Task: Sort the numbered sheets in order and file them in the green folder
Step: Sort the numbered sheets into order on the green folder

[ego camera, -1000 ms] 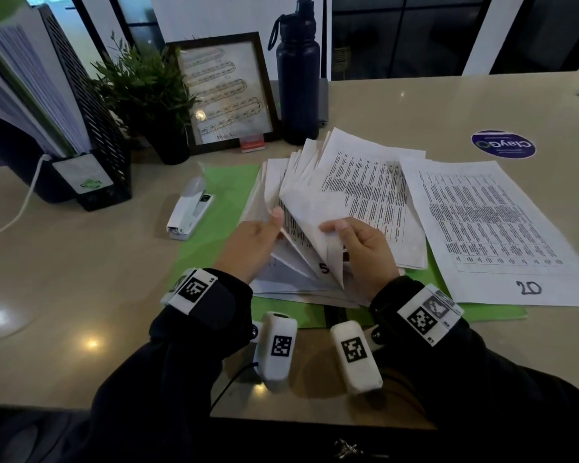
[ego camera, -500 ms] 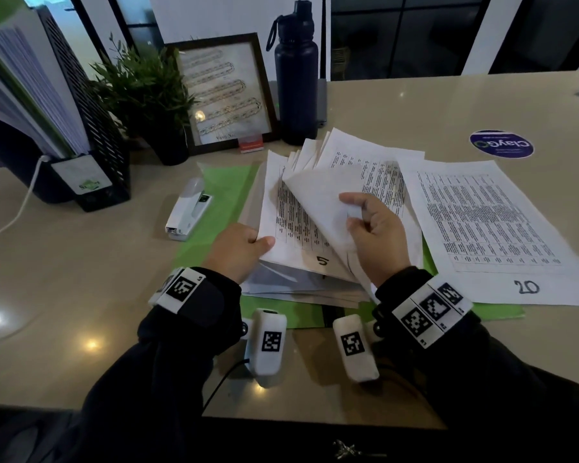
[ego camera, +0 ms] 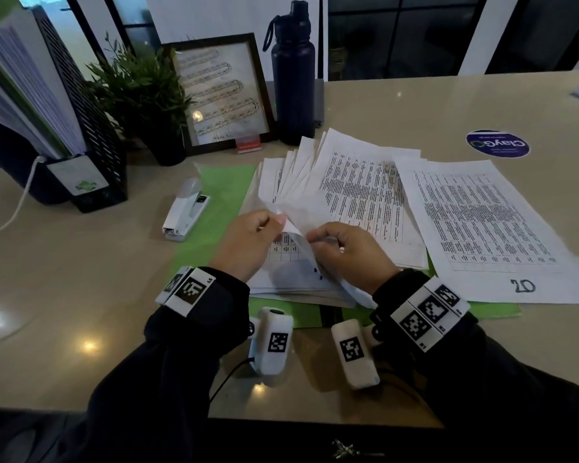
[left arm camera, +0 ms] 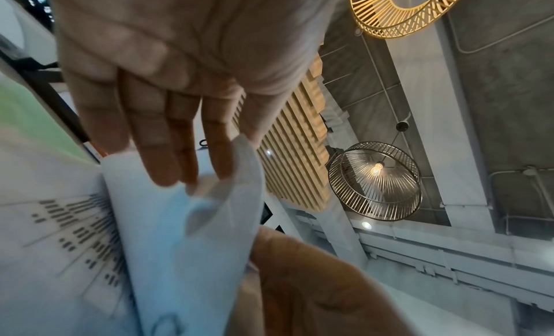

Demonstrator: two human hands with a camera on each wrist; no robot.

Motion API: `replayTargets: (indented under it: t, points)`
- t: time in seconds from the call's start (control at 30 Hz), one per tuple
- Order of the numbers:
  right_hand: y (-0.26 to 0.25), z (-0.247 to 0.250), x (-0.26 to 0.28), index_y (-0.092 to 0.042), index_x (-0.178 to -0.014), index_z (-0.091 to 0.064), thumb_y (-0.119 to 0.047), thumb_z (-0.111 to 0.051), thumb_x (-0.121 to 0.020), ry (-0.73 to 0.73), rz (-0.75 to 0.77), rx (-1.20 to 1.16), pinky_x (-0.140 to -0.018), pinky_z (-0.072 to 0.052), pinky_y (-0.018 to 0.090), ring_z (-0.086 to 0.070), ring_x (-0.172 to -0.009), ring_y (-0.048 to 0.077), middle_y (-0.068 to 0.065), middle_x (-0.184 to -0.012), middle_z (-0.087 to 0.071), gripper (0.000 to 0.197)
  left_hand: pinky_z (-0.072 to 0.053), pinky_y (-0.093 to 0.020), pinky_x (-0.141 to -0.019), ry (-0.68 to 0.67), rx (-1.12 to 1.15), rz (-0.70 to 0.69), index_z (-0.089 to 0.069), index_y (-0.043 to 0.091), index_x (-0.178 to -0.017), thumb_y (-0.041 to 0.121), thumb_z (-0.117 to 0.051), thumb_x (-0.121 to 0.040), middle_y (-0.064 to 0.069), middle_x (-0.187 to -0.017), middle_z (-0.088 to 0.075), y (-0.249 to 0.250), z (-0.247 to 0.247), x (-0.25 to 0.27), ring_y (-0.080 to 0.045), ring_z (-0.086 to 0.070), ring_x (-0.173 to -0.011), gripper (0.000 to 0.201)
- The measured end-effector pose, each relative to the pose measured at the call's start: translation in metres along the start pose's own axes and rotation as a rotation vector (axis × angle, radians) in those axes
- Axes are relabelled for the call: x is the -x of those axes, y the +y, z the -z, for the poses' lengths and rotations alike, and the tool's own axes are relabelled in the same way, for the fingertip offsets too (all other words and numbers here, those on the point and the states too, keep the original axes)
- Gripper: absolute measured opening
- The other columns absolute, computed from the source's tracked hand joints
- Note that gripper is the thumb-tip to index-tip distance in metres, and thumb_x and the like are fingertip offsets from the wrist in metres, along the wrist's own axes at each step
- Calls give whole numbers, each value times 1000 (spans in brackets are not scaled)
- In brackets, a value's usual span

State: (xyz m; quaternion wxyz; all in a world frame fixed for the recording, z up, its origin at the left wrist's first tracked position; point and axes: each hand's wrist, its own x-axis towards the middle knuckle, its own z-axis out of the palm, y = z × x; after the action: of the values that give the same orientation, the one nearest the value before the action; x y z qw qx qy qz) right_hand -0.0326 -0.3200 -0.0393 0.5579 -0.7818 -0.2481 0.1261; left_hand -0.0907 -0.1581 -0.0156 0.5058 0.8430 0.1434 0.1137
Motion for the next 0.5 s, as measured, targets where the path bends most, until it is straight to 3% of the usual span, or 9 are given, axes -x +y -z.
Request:
replayTargets:
  t: [0.07, 0.17, 0.27, 0.33, 0.4, 0.5]
  points:
    - [-1, 0, 0, -3, -106, -65, -9, -57, -90, -69, 11, -34, -56, -44, 15, -59, -64, 14, 16, -84, -67, 19, -45, -29, -73, -56, 70, 4, -61, 17, -77, 20, -50, -94, -2, -75, -64, 0, -4, 0, -10, -61, -71, 21]
    - [3, 1, -1, -7, -110, -64, -22, -61, -89, -97, 68, 28, -66, -44, 13, -64, -87, 30, 19, -99, -70, 26, -49, -26, -71, -84, 117, -4, -60, 20, -76, 16, -51, -93, 3, -72, -63, 1, -7, 2, -2, -61, -64, 20]
    - [8, 2, -5, -8, -111, -65, -22, -58, -91, -78, 112, 84, -73, -43, 14, -63, -89, 19, 9, -102, -70, 25, -50, -26, -70, -76, 151, -3, -61, 20, -75, 18, -53, -92, 4, -75, -62, 1, -8, 2, -5, -62, -71, 20]
    - [10, 2, -5, -8, -107, -66, -19, -55, -93, -77, 122, 94, -74, -42, 15, -61, -83, 9, -2, -93, -71, 21, -52, -29, -73, -80, 169, 2, -63, 22, -79, 23, -56, -91, 5, -81, -62, 0, -8, 2, -10, -61, -80, 14]
    - [12, 3, -6, -8, -101, -66, -17, -53, -94, -81, 119, 89, -66, -42, 15, -58, -66, -4, -18, -68, -68, 17, -54, -33, -75, -73, 214, 25, -61, 24, -86, 28, -60, -88, 5, -94, -62, -2, -10, 2, -15, -61, -88, 5]
    - [14, 2, -7, -7, -92, -65, -18, -52, -95, -79, 139, 102, -62, -40, 21, -51, -54, -3, -15, -51, -57, 17, -57, -35, -76, -53, 284, 65, -54, 25, -97, 29, -64, -85, -2, -114, -57, -4, -13, 2, -21, -65, -92, 17]
